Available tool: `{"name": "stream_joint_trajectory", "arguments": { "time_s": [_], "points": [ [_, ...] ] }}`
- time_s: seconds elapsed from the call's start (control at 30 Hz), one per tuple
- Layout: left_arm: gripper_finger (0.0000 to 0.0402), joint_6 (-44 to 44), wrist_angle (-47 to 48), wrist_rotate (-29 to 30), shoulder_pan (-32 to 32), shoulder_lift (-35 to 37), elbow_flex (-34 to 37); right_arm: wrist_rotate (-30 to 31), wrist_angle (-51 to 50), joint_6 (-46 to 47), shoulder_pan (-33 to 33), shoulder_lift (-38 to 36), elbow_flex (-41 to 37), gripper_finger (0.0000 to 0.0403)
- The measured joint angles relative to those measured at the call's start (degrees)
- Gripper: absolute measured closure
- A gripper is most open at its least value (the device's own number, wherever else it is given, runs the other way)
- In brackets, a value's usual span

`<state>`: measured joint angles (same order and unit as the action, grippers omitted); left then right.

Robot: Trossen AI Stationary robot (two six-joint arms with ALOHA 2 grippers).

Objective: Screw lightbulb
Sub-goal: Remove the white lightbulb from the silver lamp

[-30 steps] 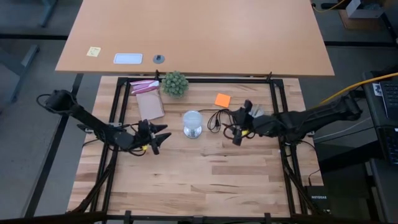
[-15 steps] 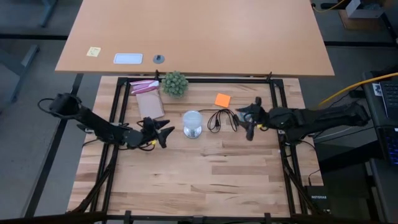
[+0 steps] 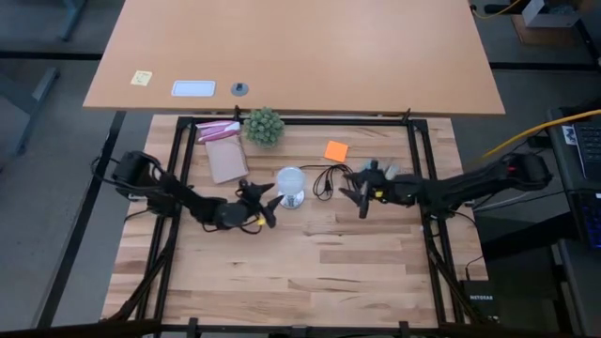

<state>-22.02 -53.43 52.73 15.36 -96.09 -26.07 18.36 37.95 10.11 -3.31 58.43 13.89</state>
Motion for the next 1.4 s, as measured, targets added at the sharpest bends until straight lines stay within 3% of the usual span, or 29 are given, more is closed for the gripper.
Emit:
{"name": "stream_joint_trajectory", "arguments": {
  "time_s": [0.5, 0.83, 1.03, 1.1, 1.23, 1.33, 1.4],
  "points": [
    [0.0155, 3.39, -0.04, 0.37, -1.71, -6.12, -4.39, 0.45, 6.14, 5.09, -0.02, 19.6, 0.28, 0.0175],
    [0.0155, 2.0, 0.36, 0.51, 4.17, -6.11, -4.37, 0.45, 9.16, 5.09, -0.02, 20.75, 0.3, 0.0175],
    [0.0155, -1.62, -1.12, 3.61, 6.03, -6.07, -2.14, -0.03, 9.91, 5.07, -0.02, 20.75, 0.3, 0.0175],
    [0.0155, -2.77, -5.49, 3.68, 5.69, -6.97, -0.25, -0.13, 10.98, 5.08, -0.03, 20.75, 0.3, 0.0175],
    [0.0155, 1.03, -22.94, 1.27, 4.53, -12.12, 3.75, -1.6, 12.94, 5.01, -0.02, 20.73, 0.33, 0.0175],
    [0.0155, 5.37, -37.03, -7.96, 2.57, -17.76, 5.37, -1.87, 13.21, 5.0, -0.04, 20.73, 0.35, 0.0175],
    [0.0155, 4.46, -36.16, -13.41, 0.71, -19.75, 4.92, -1.93, 13.21, 4.99, -0.04, 20.73, 0.35, 0.0175]
  ]
}}
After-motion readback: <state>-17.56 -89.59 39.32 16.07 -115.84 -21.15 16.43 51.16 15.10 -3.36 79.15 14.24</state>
